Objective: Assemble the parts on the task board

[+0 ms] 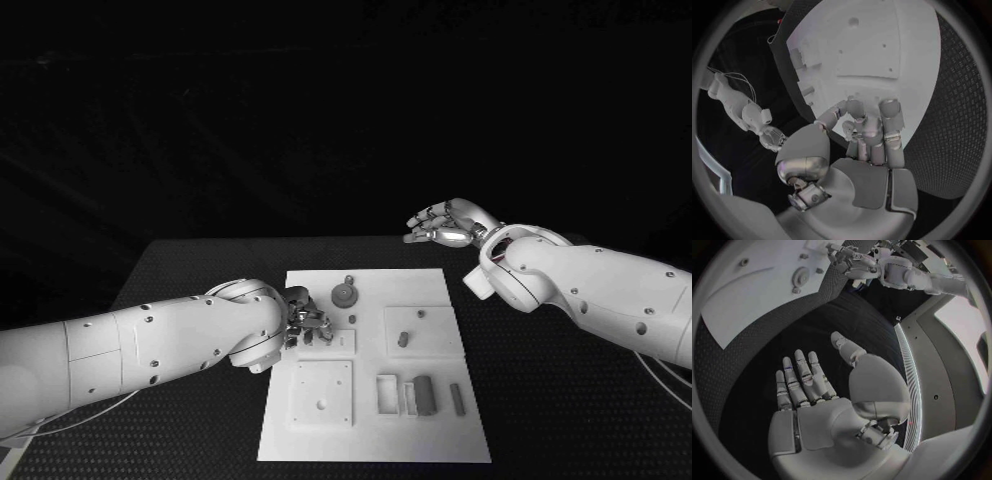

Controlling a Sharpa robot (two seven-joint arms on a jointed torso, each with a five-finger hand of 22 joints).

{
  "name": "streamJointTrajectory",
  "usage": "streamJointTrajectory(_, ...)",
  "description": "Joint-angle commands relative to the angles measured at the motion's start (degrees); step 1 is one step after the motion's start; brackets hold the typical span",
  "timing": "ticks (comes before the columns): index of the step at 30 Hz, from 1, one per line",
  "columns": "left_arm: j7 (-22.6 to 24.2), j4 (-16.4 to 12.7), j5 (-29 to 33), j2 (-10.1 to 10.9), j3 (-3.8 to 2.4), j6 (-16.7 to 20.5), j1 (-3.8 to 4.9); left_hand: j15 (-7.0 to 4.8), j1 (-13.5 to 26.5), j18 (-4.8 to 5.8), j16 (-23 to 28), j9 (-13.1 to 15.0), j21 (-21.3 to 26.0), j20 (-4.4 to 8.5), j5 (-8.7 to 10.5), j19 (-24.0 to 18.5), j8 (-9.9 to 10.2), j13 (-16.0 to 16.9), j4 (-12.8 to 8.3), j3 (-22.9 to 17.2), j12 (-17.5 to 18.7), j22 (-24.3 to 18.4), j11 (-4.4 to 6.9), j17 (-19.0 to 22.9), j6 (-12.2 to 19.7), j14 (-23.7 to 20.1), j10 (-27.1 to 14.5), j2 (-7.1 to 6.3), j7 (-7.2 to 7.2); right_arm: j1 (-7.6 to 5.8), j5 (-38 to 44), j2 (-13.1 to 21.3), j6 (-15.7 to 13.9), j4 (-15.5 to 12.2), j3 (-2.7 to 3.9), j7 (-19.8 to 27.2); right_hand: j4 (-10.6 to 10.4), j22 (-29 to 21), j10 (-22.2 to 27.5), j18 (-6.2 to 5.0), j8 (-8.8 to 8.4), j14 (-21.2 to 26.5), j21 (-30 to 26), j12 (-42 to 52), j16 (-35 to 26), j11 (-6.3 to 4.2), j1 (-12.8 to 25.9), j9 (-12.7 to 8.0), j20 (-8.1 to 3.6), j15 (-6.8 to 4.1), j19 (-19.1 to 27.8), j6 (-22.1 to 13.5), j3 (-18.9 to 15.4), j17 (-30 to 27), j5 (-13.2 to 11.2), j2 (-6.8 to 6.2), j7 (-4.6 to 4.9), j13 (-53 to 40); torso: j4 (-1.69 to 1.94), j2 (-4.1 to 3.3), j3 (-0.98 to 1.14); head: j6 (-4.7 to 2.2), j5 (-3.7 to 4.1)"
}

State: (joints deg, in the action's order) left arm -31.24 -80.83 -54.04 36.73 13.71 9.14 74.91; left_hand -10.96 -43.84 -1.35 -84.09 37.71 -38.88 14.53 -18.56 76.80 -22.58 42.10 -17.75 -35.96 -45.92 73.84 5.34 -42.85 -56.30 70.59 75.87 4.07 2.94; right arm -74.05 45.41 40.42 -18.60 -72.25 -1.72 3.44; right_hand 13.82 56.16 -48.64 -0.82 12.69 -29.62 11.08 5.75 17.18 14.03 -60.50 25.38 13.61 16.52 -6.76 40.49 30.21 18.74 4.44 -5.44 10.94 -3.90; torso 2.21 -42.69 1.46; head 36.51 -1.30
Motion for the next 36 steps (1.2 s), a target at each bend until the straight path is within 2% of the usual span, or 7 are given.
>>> streamJointTrajectory(1, -0.3, -0.1, -0.5, -0.2, -0.01, -1.4, -0.03, -0.38, -0.1, -0.92, -0.2, 0.1, -0.1, 0.02, 0.23, 0.4, -0.3, -0.1, 1.6, -2.1, 0.0, 0.1, 0.1, 0.1, -12.0, -0.1, 0.4, 0.58, -2.23, 0.02, 0.9, -0.1, 1.1, -0.2, 0.02, 0.2, -0.2, -0.1, 0.3, 0.82, 0.4, 0.5, -0.2, -0.2, -0.4, 0.02, -0.3, -0.1, 0.04, 0.07, 0.5, -0.4, 0.1, -0.1, 0.1, -0.11, 1.48, 0.0, -0.02, -0.02, 0.01, 0.06, -0.05)
streamJointTrajectory(9, -0.4, 0.4, -1.4, -0.5, -0.02, -1.8, -0.25, -0.46, 0.1, -0.93, -0.4, 0.2, -0.2, 0.01, 0.51, 0.6, -0.3, 0.0, 1.4, -2.5, -0.1, 0.3, 0.18, 0.1, -12.1, 0.0, 0.6, 0.71, -2.3, 0.03, 0.9, -0.1, 1.0, -0.7, 0.01, 0.5, -0.4, -0.1, 0.3, 0.82, 0.45, 0.6, -0.3, -0.3, -0.4, 0.03, -0.1, -0.2, 0.12, 0.08, 0.6, -0.4, 0.0, -0.1, 0.1, 0.03, 1.65, 0.0, 0.0, -0.01, -0.03, -0.03, 0.24)
streamJointTrajectory(12, -0.5, 0.5, -1.5, -0.6, -0.02, -2.0, -0.27, -0.48, 0.1, -0.93, -0.5, 0.3, -0.2, 0.01, 0.53, 0.6, -0.3, 0.0, 1.4, -2.6, -0.1, 0.3, 0.19, 0.1, -12.1, 0.0, 0.6, 0.68, -2.31, 0.03, 0.9, -0.1, -0.1, -0.9, 0.01, 1.3, -0.4, 0.0, 0.3, 0.82, 0.47, 0.6, -0.3, -0.3, -0.3, 0.03, 0.0, -0.2, 0.12, 0.07, 0.6, -0.3, 0.0, -0.1, 0.1, 0.05, 1.72, 0.0, -0.07, -0.02, 0.02, 0.03, 0.15)
streamJointTrajectory(15, -0.7, 0.5, -1.5, -0.7, -0.02, -2.0, -0.3, -0.49, 0.1, -0.92, -0.5, 0.3, -0.2, 0.01, 0.56, 0.6, -0.3, 0.0, 1.3, -2.6, -0.2, 0.3, 0.2, 0.1, -12.1, 0.0, 0.6, 0.62, -2.32, 0.03, 0.9, -0.1, -0.6, -0.9, 0.01, 1.6, -0.4, 0.7, 0.1, 0.79, 0.66, 0.3, -0.3, -0.3, -0.1, -0.02, -0.1, -0.2, 0.11, 0.02, 0.5, -0.1, 0.0, 0.0, 0.1, 0.18, 2.52, -0.1, 0.0, -0.04, 0.02, 0.04, 0.37)
streamJointTrajectory(28, -0.8, 1.0, -3.1, -1.2, -0.02, -2.2, -0.41, -0.54, 0.3, -0.82, -0.7, 0.5, -0.3, -0.12, 0.76, 0.8, -0.4, 0.1, 1.4, -2.8, -0.3, 0.4, 0.26, 0.1, -12.3, 0.1, 0.7, 0.51, -2.39, 0.03, 0.8, -0.2, -0.2, -1.2, 0.01, 1.4, -0.5, 0.2, 0.1, 0.82, 0.68, 0.3, -0.4, -0.3, -0.1, -0.01, 0.1, -0.3, 0.14, 0.03, 0.6, -0.1, 0.0, 0.0, 0.1, 0.2, 2.68, -0.1, -0.03, 0.02, 0.1, 0.14, 0.18)
streamJointTrajectory(36, -0.9, 1.4, -3.8, -1.4, -0.02, -2.6, -0.5, -0.58, 0.6, -0.78, -0.9, 0.6, -0.4, -0.19, 1.16, 0.9, -0.4, 0.1, 1.6, -2.8, -0.5, 0.6, 0.3, 0.1, -12.4, 0.1, 0.8, 0.49, -2.43, 0.03, 0.8, -0.2, -0.1, -1.2, 0.01, 1.3, -0.5, 0.2, 0.1, 0.82, 0.68, 0.4, -0.5, -0.3, -0.1, -0.02, 0.1, -0.4, 0.14, 0.04, 0.7, -0.1, 0.0, 0.0, 0.1, 0.18, 2.7, -0.1, -0.05, -0.04, 0.07, 0.19, 0.19)
